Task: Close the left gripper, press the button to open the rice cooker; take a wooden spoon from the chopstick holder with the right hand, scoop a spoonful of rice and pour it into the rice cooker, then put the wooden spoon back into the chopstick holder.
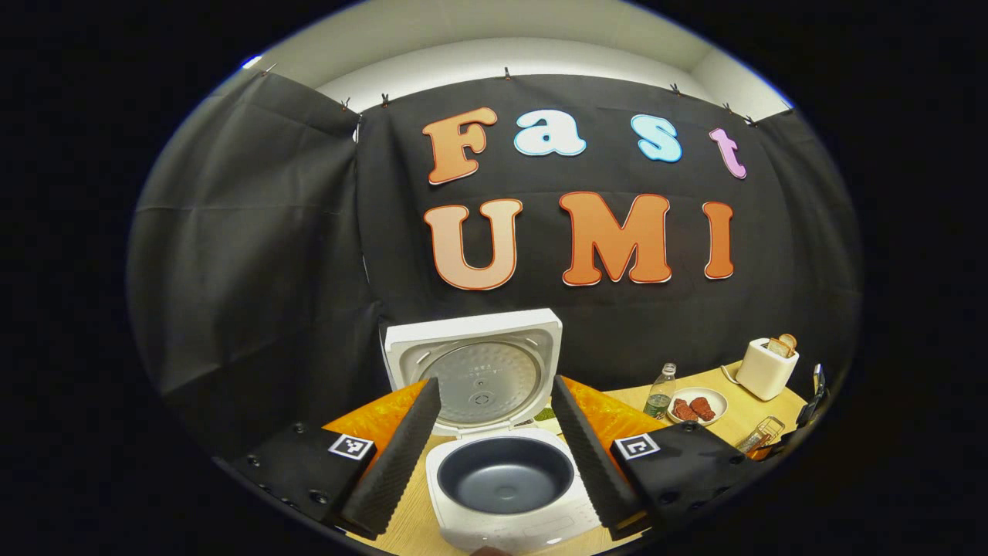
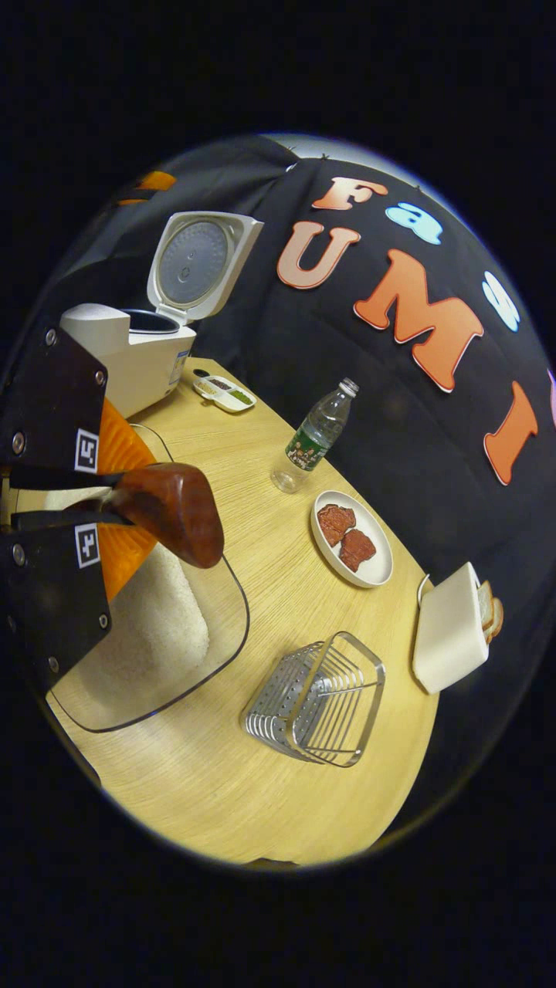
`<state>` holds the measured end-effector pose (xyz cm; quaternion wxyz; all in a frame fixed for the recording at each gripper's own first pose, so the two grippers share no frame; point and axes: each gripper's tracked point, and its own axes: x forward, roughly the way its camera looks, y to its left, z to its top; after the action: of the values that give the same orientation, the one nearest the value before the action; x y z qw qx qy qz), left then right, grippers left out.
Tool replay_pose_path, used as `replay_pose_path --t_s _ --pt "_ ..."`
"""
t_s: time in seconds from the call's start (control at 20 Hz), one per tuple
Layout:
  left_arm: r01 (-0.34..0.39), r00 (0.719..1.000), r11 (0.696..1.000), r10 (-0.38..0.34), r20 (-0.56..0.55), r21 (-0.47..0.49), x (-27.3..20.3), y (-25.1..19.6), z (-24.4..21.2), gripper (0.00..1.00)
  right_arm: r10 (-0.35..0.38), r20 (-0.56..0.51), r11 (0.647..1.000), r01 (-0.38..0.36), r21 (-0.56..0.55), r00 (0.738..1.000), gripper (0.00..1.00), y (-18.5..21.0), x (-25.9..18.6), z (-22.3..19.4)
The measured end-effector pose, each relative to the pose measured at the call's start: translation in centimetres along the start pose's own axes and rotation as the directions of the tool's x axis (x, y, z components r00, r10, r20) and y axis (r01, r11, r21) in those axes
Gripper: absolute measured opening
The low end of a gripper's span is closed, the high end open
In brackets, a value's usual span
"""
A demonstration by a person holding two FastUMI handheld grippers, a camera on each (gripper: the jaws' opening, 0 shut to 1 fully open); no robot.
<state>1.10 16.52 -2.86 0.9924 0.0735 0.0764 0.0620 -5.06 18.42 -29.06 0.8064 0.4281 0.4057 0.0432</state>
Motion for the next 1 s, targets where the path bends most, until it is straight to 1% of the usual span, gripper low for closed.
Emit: replay_pose_path --t_s 0.1,0.2,0.25,0.45,0.55,0.7,0.8,0.9,1.0 --pt "0.002 1.000 1.000 -0.002 0.003 0.001 0.1 -0.1 0.2 0.98 0.028 -0.022 0.996 -0.026 0.089 0.999 0.10 -0.6 0.2 -0.1" --pt "0.003 1.000 1.000 -0.003 0.005 0.000 0.2 -0.5 0.4 0.98 0.056 -0.033 0.982 -0.049 0.185 0.998 0.10 -1.1 0.3 -0.1" --pt "0.005 1.000 1.000 -0.005 0.005 -0.001 0.2 -0.7 0.3 0.98 0.064 -0.039 0.976 -0.054 0.213 0.997 0.10 -1.5 0.4 -0.2" --pt "0.012 1.000 1.000 -0.012 0.008 -0.005 0.3 -1.9 0.7 0.98 0.121 -0.042 0.947 -0.103 0.305 0.992 0.10 -2.0 -0.2 0.4" --pt "0.021 1.000 1.000 -0.021 0.002 0.001 0.4 -2.5 0.6 0.98 0.154 -0.024 0.930 -0.136 0.341 0.988 0.10 -2.1 -0.8 1.5" --pt "0.029 1.000 1.000 -0.029 -0.008 -0.010 0.1 -3.2 0.4 0.98 0.174 0.015 0.907 -0.166 0.388 0.985 0.10 -2.4 -1.5 3.6" --pt "0.027 1.000 0.999 -0.028 -0.011 -0.021 0.0 -3.6 0.3 0.99 0.201 0.037 0.878 -0.197 0.435 0.979 0.10 -2.2 -2.3 4.8" --pt "0.027 1.000 0.999 -0.028 -0.009 -0.032 -0.2 -4.0 0.2 0.98 0.231 0.060 0.840 -0.230 0.492 0.971 0.10 -2.0 -3.1 6.0" --pt "0.024 1.000 0.999 -0.024 -0.005 -0.041 -0.4 -4.1 0.3 0.98 0.250 0.072 0.821 -0.250 0.513 0.966 0.10 -1.9 -3.8 6.8"
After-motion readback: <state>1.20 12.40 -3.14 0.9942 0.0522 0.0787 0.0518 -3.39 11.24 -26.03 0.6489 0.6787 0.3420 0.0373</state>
